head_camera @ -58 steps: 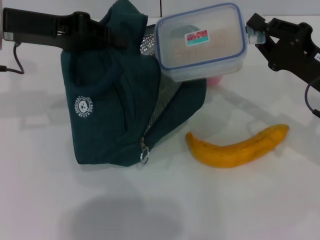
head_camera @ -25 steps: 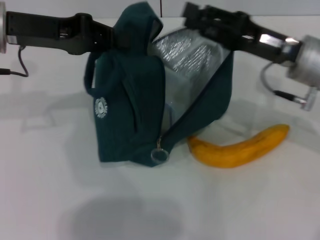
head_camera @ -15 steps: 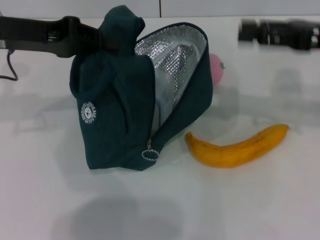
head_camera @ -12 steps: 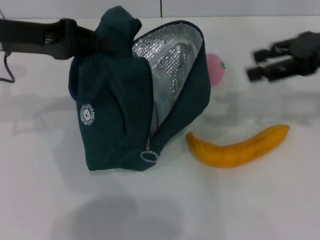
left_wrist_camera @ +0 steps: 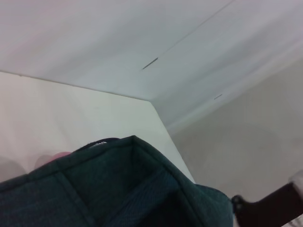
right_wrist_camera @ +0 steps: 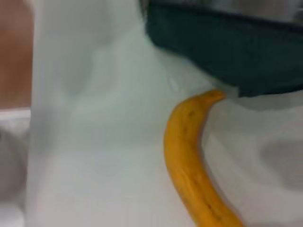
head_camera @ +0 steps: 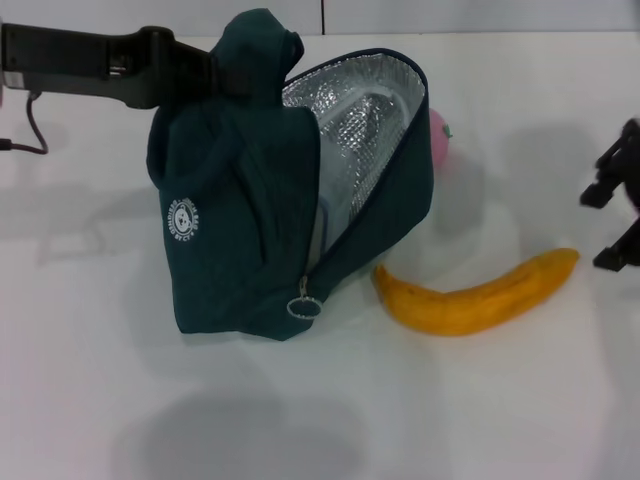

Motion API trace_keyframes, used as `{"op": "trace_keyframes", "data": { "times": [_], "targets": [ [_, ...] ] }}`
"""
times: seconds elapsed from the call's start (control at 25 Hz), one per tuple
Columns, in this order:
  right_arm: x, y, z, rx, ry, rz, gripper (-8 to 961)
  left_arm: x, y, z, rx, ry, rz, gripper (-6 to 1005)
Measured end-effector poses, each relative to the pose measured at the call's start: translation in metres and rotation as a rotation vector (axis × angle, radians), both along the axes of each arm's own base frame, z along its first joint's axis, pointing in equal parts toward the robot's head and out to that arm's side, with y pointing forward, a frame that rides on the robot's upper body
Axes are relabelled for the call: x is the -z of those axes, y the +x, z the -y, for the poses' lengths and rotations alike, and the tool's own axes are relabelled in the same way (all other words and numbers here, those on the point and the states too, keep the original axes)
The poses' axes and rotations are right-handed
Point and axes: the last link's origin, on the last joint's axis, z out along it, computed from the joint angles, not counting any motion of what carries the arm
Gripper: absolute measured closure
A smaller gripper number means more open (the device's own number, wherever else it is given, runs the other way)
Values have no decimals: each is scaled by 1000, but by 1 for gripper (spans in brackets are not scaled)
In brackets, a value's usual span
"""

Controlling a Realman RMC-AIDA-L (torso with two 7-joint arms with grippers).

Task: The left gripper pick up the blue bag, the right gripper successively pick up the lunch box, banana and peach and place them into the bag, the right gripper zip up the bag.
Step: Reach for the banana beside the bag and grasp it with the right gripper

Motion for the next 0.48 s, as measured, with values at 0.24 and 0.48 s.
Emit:
{"op": "trace_keyframes", "data": {
  "times": [0.24,0.48],
  "targets": [
    [41,10,5,-196,-83,34,229,3,1,1,-8,-5,14,961],
    [66,21,8,-306,-129,103,229,4,6,1,-8,-6,41,961]
  ]
}}
